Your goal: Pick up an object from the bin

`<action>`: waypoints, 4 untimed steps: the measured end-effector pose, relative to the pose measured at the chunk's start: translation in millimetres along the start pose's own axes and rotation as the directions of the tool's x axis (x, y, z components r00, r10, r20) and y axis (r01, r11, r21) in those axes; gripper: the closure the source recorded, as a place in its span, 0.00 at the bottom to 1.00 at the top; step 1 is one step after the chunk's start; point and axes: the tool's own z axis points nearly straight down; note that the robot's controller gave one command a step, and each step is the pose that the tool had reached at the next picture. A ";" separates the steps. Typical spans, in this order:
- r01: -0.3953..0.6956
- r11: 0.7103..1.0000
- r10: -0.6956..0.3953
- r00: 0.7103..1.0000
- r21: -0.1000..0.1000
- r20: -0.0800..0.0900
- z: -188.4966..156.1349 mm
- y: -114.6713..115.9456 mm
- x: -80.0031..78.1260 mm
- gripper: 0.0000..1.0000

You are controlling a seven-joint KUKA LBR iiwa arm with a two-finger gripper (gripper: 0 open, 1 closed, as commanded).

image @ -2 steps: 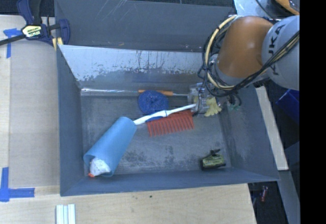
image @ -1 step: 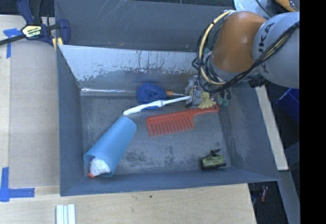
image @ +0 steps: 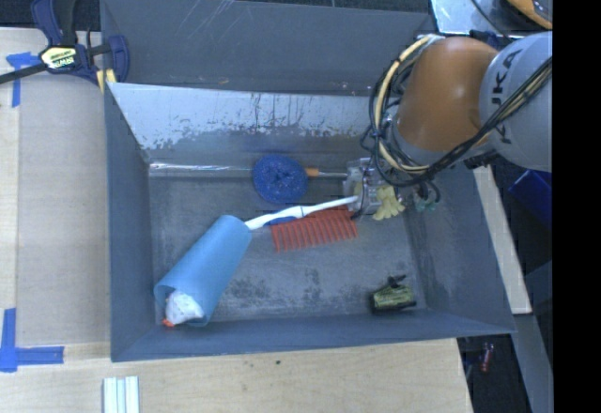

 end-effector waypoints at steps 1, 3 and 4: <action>-0.136 0.991 0.136 0.991 0.000 0.017 1.4 11.0 -15.8 1.00; -0.133 0.991 0.133 0.991 -0.001 0.018 0.9 12.3 -20.5 1.00; -0.194 0.981 0.194 0.981 0.001 0.007 4.2 23.1 -12.7 1.00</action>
Offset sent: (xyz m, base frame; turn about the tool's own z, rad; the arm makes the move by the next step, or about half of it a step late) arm 0.0040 0.0070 0.0103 -0.0040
